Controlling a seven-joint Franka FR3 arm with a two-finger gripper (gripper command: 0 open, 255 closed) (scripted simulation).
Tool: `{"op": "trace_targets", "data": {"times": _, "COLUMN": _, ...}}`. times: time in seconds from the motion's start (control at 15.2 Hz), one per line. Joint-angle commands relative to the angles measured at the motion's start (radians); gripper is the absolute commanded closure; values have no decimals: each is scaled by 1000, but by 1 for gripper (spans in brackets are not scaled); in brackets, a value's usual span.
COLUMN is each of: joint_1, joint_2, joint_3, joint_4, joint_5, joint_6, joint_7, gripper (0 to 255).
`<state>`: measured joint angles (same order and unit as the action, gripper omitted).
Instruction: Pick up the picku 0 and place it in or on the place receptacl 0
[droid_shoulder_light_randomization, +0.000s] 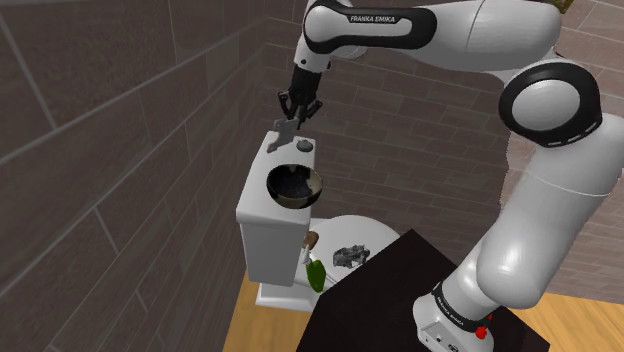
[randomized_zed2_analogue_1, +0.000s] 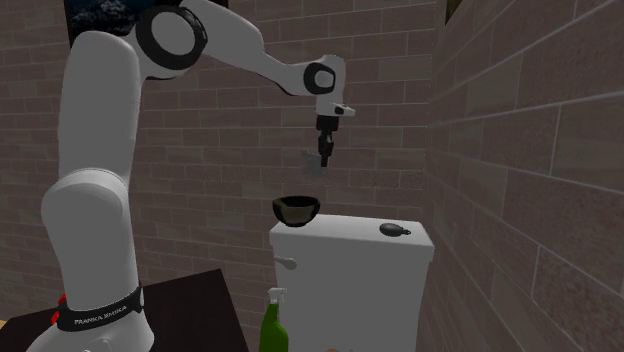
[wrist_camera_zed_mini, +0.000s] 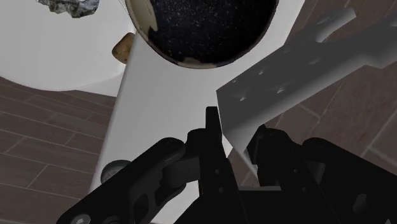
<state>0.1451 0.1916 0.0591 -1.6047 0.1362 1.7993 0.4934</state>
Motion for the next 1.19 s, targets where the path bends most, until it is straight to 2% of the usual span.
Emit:
{"op": "trace_targets", "data": {"times": 0.0, "joint_1": -3, "joint_2": -87, "joint_3": -1, "joint_4": -118, "joint_5": 6, "joint_6": 29, "joint_7": -9, "gripper": 255}}
{"op": "trace_targets", "data": {"times": 0.33, "joint_1": -10, "joint_2": -297, "joint_3": -8, "joint_4": -355, "joint_5": 19, "joint_6": 54, "joint_7": -30, "gripper": 255}}
{"op": "trace_targets", "data": {"times": 1.12, "joint_1": -7, "joint_2": -268, "joint_3": -5, "joint_4": -484, "joint_5": 27, "joint_6": 211, "joint_7": -51, "gripper": 255}}
